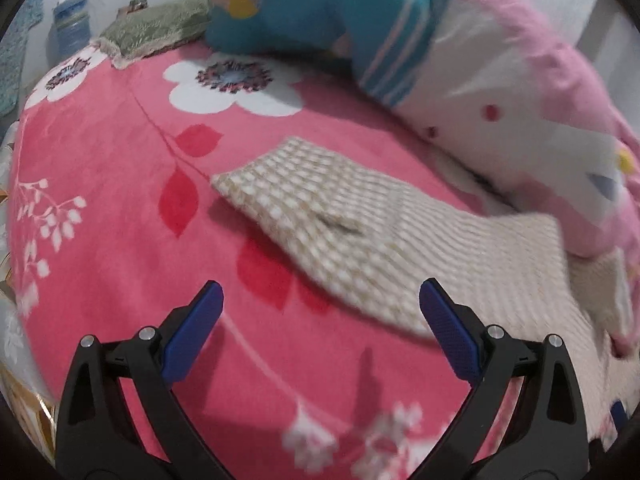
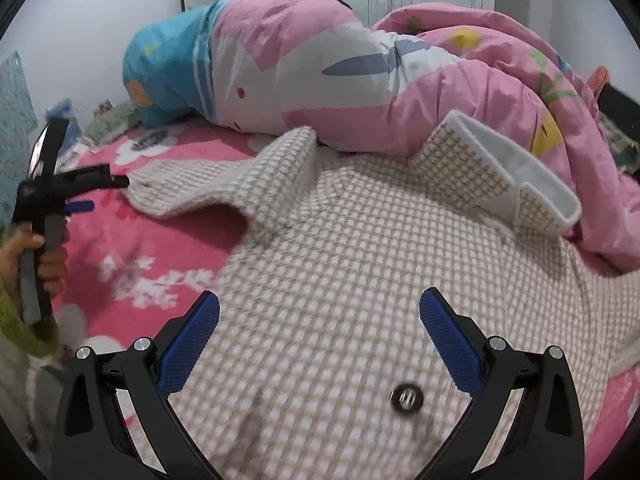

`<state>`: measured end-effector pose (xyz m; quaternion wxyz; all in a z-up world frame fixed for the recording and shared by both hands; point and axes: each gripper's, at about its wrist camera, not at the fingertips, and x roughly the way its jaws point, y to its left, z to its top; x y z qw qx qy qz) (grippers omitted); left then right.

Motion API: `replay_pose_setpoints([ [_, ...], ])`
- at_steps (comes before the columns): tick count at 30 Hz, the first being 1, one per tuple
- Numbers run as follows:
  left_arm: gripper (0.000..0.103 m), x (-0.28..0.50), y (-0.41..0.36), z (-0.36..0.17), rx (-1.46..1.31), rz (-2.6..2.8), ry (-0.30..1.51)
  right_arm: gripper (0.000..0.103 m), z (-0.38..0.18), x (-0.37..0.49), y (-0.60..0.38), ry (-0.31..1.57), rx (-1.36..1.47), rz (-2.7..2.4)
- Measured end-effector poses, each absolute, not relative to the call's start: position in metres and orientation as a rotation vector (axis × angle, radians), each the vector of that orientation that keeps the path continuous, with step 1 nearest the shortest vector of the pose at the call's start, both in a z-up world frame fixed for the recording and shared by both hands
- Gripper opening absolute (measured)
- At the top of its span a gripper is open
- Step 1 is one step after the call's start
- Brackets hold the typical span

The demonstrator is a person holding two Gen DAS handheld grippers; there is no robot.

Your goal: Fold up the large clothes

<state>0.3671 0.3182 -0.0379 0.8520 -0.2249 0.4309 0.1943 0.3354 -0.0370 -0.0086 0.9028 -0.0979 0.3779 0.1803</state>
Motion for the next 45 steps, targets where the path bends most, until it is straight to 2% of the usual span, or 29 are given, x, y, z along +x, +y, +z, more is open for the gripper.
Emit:
replay_pose_setpoints([
  [2,0.095,0.383,0.326,-0.052,-0.48,0.447,0.925,0.098,-0.018,0.34,-0.031,0.784,-0.228,0.352],
  [3,0.091,0.389,0.329,-0.057,-0.487,0.46,0.926,0.098,-0.022,0.342,-0.03,0.785,-0.235,0.347],
  [4,0.08,0.393,0.332,-0.062,-0.495,0.473,0.931,0.098,-0.027,0.343,-0.029,0.785,-0.245,0.339],
  [7,0.061,0.402,0.337,-0.073,-0.517,0.488,0.939,0.098,-0.038,0.345,-0.026,0.776,-0.278,0.319],
  [11,0.042,0.408,0.337,-0.071,-0.476,0.534,0.903,0.098,-0.047,0.347,-0.026,0.767,-0.314,0.298],
  [13,0.027,0.409,0.337,-0.07,-0.455,0.556,0.894,0.098,-0.049,0.345,-0.025,0.753,-0.332,0.289],
  [16,0.018,0.408,0.333,-0.061,-0.406,0.564,0.865,0.098,-0.049,0.342,-0.023,0.732,-0.358,0.28],
  [24,0.015,0.404,0.267,0.014,-0.138,0.506,0.719,0.098,-0.026,0.318,-0.031,0.656,-0.397,0.267],
  [33,0.014,0.376,0.092,0.115,0.019,0.087,0.554,0.098,0.01,0.277,-0.111,0.664,-0.218,0.245],
  [37,0.014,0.366,0.01,0.12,0.035,-0.14,0.579,0.098,0.005,0.253,-0.177,0.705,-0.104,0.166],
  [41,0.016,0.367,-0.059,0.089,-0.012,-0.363,0.685,0.098,-0.02,0.237,-0.233,0.788,-0.04,0.077],
  [42,0.018,0.37,-0.07,0.074,-0.039,-0.42,0.73,0.098,-0.029,0.237,-0.243,0.821,-0.021,0.067],
  [44,0.034,0.379,-0.081,0.046,-0.102,-0.497,0.829,0.098,-0.048,0.238,-0.259,0.89,0.027,0.074],
  [45,0.048,0.381,-0.082,0.034,-0.137,-0.507,0.873,0.098,-0.055,0.24,-0.264,0.91,0.047,0.081],
])
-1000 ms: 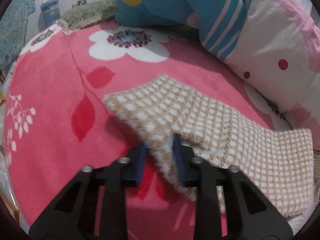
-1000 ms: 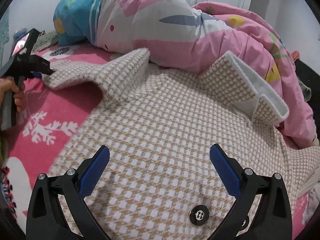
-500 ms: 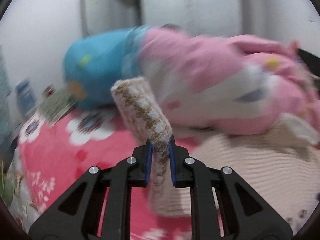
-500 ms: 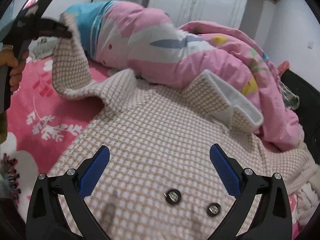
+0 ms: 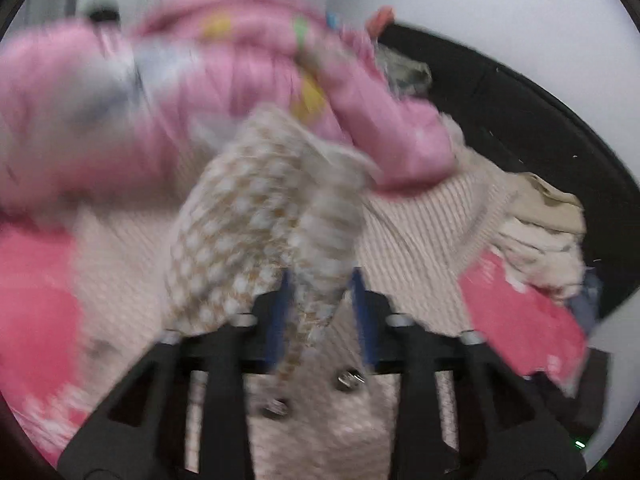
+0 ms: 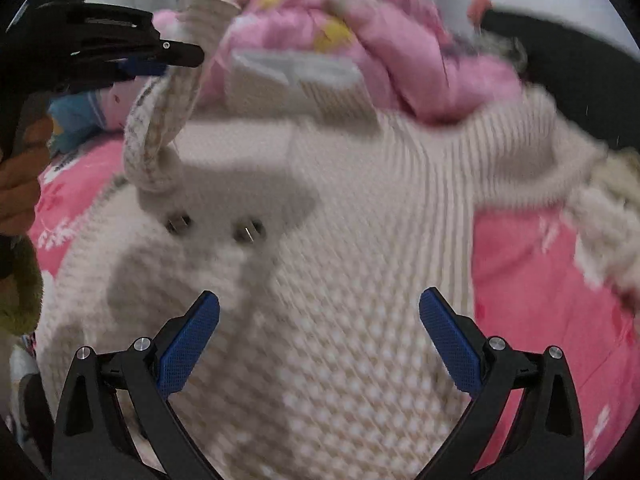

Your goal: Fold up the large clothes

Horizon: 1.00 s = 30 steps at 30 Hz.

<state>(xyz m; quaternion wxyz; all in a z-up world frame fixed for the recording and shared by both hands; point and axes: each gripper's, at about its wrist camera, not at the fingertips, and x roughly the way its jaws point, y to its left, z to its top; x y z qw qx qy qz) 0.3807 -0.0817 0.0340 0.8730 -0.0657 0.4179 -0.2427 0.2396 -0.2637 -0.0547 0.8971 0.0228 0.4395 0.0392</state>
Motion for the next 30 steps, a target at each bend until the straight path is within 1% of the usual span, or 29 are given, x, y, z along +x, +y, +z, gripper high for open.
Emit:
replay_pose_setpoints([
  [1,0.051,0.381,-0.078,0.023,-0.173,-0.497,0.904,0.098,-0.062,0.241,-0.269,0.934,0.07,0.088],
  [3,0.053,0.372,-0.066,0.018,-0.212,-0.491,0.904,0.098,-0.068,0.245,-0.276,0.952,0.108,0.101],
  [4,0.057,0.37,-0.058,0.018,-0.221,-0.492,0.895,0.098,-0.068,0.248,-0.281,0.95,0.133,0.111],
  [6,0.061,0.35,-0.037,0.028,-0.207,-0.478,0.837,0.098,-0.06,0.255,-0.285,0.932,0.169,0.14],
  [9,0.062,0.333,-0.009,0.034,-0.118,-0.385,0.797,0.095,-0.043,0.268,-0.29,0.886,0.219,0.201],
  [13,0.061,0.334,0.02,0.017,0.005,-0.202,0.854,0.091,-0.032,0.304,-0.295,0.886,0.364,0.32],
  [16,0.059,0.338,0.04,-0.009,0.029,-0.116,0.915,0.082,-0.038,0.343,-0.295,0.946,0.468,0.372],
  [18,0.056,0.341,0.052,-0.025,0.05,-0.074,0.924,0.069,-0.049,0.369,-0.293,1.004,0.528,0.383],
  [19,0.055,0.341,0.054,-0.031,0.063,-0.061,0.923,0.065,-0.057,0.383,-0.292,1.036,0.558,0.386],
  [20,0.054,0.344,0.057,-0.038,0.086,-0.042,0.923,0.058,-0.061,0.387,-0.294,1.054,0.563,0.38],
  [21,0.051,0.347,0.059,-0.043,0.103,-0.029,0.924,0.053,-0.068,0.399,-0.29,1.082,0.548,0.364],
  [23,0.049,0.353,0.065,-0.052,0.12,-0.013,0.93,0.051,-0.075,0.414,-0.285,1.11,0.515,0.344],
  [25,0.045,0.36,0.07,-0.061,0.126,0.006,0.938,0.046,-0.087,0.426,-0.276,1.16,0.473,0.332],
  [28,0.044,0.366,0.082,-0.07,0.102,0.016,0.945,0.044,-0.084,0.424,-0.263,1.164,0.392,0.336],
  [30,0.044,0.371,0.084,-0.073,0.089,0.013,0.941,0.035,-0.078,0.418,-0.255,1.157,0.338,0.345],
])
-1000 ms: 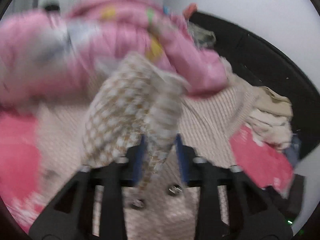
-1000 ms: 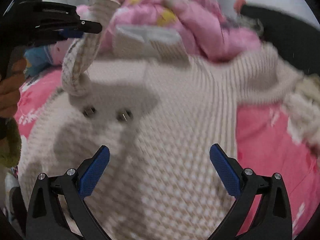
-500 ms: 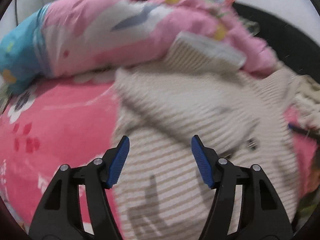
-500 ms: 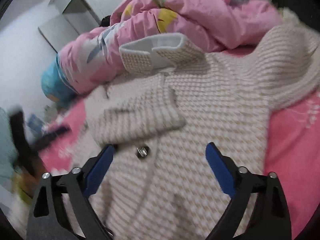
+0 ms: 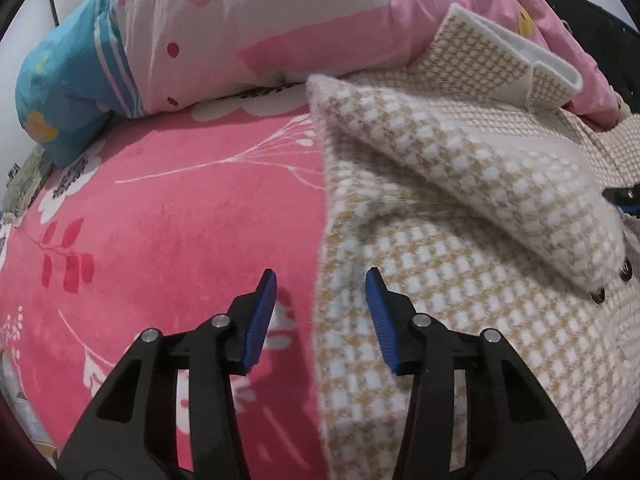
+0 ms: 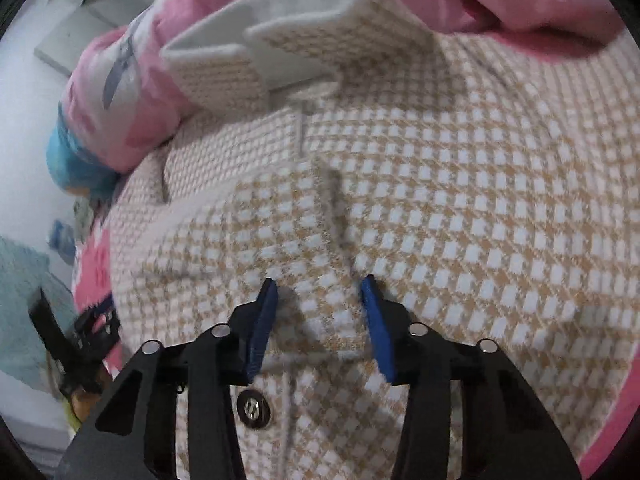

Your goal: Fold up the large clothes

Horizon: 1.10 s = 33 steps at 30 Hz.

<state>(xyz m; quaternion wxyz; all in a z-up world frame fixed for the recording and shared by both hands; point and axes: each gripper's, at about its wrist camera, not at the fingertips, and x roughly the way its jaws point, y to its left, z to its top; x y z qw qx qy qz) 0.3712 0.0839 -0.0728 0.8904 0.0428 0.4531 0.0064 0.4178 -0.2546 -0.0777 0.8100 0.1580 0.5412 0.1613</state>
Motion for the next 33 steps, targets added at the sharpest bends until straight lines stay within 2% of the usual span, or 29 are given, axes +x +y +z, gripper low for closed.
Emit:
replay_pose_setpoints([
  [1,0.044,0.373,0.086,-0.073,0.08,0.009,0.939,0.031,-0.075,0.414,-0.25,1.155,0.302,0.345],
  [3,0.044,0.375,0.087,-0.075,0.066,0.006,0.939,0.016,-0.069,0.408,-0.242,1.147,0.25,0.336],
  [6,0.044,0.375,0.089,-0.075,0.05,0.007,0.936,0.007,-0.049,0.402,-0.237,1.1,0.252,0.339],
  [11,0.044,0.371,0.085,-0.076,0.065,0.003,0.93,0.005,0.007,0.388,-0.25,0.935,0.319,0.338],
  [14,0.044,0.371,0.087,-0.076,0.058,-0.001,0.933,0.005,0.02,0.385,-0.275,0.879,0.357,0.279],
  [17,0.044,0.371,0.086,-0.076,0.054,-0.001,0.934,0.005,0.008,0.38,-0.312,0.871,0.424,0.177],
  [20,0.044,0.371,0.087,-0.076,0.05,-0.003,0.937,0.005,-0.024,0.388,-0.344,0.94,0.505,0.116],
  [24,0.043,0.371,0.086,-0.075,0.044,-0.005,0.946,0.005,-0.057,0.398,-0.351,1.003,0.523,0.116],
  [29,0.041,0.372,0.081,-0.074,0.069,-0.003,0.952,0.007,-0.063,0.407,-0.348,1.033,0.472,0.112],
  [33,0.026,0.372,0.081,-0.076,0.035,-0.013,0.955,0.006,-0.058,0.411,-0.344,1.025,0.401,0.118],
])
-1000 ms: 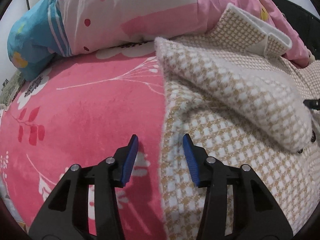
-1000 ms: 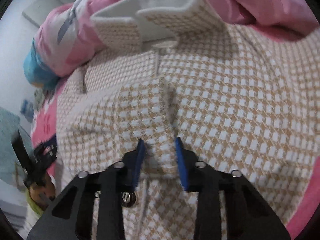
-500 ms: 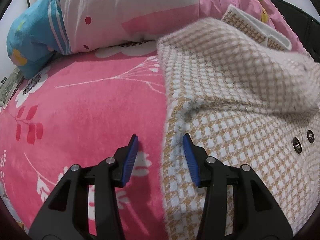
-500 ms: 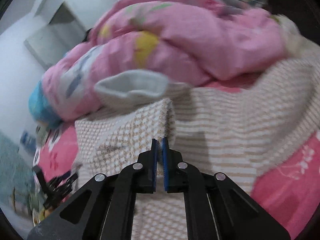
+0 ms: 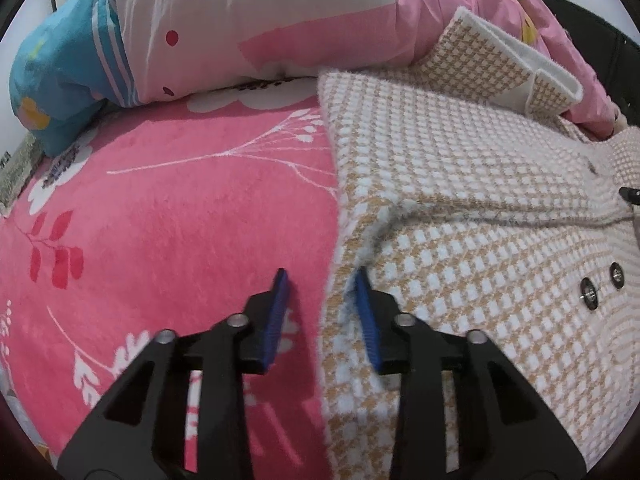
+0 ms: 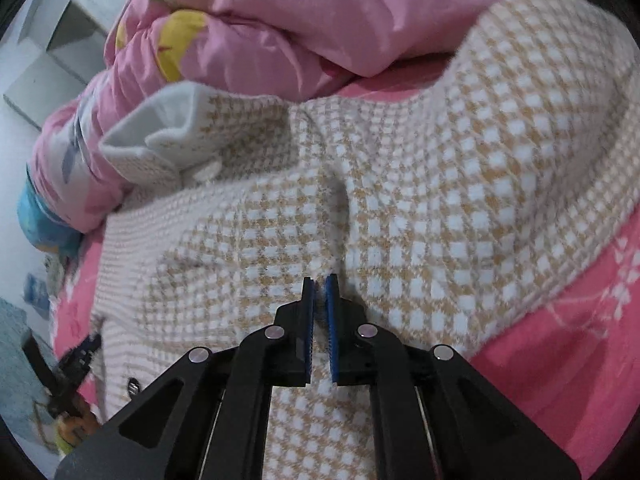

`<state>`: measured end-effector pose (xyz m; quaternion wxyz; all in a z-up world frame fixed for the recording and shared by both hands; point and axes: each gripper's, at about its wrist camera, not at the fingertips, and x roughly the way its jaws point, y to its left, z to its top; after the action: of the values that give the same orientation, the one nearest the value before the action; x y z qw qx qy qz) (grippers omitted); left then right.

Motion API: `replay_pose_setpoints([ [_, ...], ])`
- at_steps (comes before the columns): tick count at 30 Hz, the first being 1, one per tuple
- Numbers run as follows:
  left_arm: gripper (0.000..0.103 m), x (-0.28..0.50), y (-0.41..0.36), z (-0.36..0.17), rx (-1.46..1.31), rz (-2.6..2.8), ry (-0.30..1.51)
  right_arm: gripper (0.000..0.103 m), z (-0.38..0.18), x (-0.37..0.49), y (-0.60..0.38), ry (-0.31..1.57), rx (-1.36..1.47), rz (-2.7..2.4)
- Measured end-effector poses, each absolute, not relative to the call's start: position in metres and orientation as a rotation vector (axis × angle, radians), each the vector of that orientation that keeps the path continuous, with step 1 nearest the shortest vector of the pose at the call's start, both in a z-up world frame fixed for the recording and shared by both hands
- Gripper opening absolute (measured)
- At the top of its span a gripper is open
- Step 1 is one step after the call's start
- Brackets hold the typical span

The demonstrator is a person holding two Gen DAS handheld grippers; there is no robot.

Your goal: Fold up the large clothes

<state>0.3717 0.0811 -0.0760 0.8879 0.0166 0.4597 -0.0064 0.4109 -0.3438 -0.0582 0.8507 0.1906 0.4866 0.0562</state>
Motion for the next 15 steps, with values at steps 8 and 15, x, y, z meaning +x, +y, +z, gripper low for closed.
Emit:
replay_pose_setpoints([
  [8,0.024,0.376,0.092,-0.079,-0.059,-0.026,0.979,0.009,-0.067,0.419,-0.34,1.051,0.306,0.059],
  [15,0.032,0.351,0.111,-0.056,-0.129,-0.038,0.994,0.054,-0.038,0.357,-0.36,0.998,0.427,0.11],
])
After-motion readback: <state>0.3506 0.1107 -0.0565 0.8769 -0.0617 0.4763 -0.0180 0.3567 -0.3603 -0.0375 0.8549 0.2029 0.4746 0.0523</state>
